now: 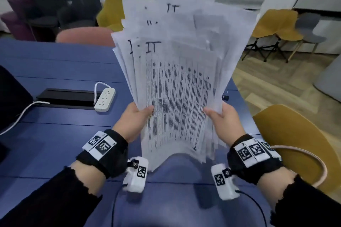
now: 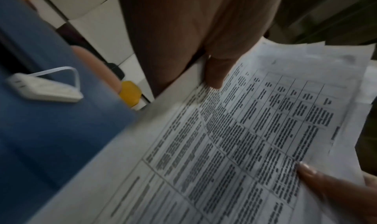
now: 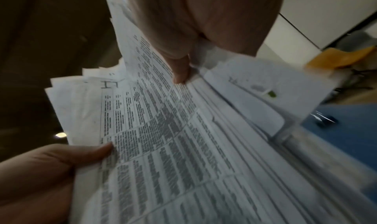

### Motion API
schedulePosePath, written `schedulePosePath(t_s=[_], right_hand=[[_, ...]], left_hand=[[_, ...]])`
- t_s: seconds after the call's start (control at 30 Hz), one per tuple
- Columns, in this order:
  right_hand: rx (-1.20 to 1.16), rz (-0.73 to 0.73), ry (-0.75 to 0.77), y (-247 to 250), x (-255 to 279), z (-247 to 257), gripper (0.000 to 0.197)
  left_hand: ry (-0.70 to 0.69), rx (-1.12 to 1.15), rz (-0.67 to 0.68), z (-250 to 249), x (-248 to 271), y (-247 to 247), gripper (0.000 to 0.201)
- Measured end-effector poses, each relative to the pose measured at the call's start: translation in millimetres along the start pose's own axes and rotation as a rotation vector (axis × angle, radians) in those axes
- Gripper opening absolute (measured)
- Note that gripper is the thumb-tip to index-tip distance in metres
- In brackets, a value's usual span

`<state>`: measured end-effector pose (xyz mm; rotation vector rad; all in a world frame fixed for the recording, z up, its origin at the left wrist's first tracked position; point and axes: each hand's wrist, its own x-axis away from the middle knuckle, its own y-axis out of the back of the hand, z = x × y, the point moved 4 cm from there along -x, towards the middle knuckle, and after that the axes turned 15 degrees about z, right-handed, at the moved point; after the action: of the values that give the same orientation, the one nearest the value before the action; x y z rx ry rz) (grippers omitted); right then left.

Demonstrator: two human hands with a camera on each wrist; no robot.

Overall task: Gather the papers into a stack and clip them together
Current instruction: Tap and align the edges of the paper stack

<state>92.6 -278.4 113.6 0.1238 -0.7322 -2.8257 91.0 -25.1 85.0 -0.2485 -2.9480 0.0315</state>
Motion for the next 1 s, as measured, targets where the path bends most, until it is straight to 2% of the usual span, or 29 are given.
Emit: schedulePosePath(t_s=[0.07,0.17,0.2,0.27,0.3,0.33,0.4,0.43,0.57,0.67,0.73,0.77,0.87,1.0], right_hand=[[-0.071,-0.061,0.101,12.3,1.1,25.8,0.018],[-0.109,-0.112,0.178,25.4,2.2,40.5,0.019],[-0.128,-0.104,0.173,27.2,3.5,40.6,0.019],[-0.176,-0.063,0.146,26.3,6.0,33.4,0.011],[-0.193,-0.045,0.131,23.5,7.8,26.3,0.010],[-0.230,-0.032,0.104,19.3,9.8,16.3,0.013],[-0.359,-0.029,0.045,10.4,13.5,-3.8,0.023],[-0.408,-0.038,0.027,6.4,13.9,-12.2,0.031],[-0.521,-0.072,0.027,-2.8,10.2,-21.2,0.028],[-0.585,-0.100,0.084,3.1,5.6,-17.4,0.030],[-0.629,-0.019,0.148,11.2,5.4,-14.2,0.037],[-0.644,0.055,0.165,14.2,6.4,-14.0,0.047],[-0.678,0.231,0.131,15.4,11.0,-19.5,0.067],[-0.662,0.275,0.128,2.8,7.9,-18.4,0.076]], left_hand=[[-0.102,-0.023,-0.009,-27.5,2.1,-5.3,0.030],[-0.207,-0.079,-0.027,-51.0,6.1,-5.0,0.025],[-0.238,-0.061,-0.030,-50.5,6.5,-2.2,0.037],[-0.261,0.004,-0.025,-40.2,6.2,3.8,0.076],[-0.257,0.026,-0.035,-29.6,5.3,7.7,0.086],[-0.261,0.044,-0.031,-20.1,5.3,9.1,0.082],[-0.276,0.039,0.005,-3.7,6.5,3.8,0.043],[-0.287,0.024,0.004,1.6,8.4,0.8,0.031],[-0.327,-0.003,-0.020,4.9,10.0,-4.2,0.026],[-0.351,0.045,0.036,-3.6,6.6,-4.0,0.031],[-0.385,0.112,0.105,-6.7,5.5,1.0,0.050],[-0.383,0.127,0.137,-8.2,5.9,4.2,0.058],[-0.375,0.137,0.208,-7.7,7.5,8.6,0.061],[-0.348,0.136,0.206,-4.8,0.5,3.8,0.069]])
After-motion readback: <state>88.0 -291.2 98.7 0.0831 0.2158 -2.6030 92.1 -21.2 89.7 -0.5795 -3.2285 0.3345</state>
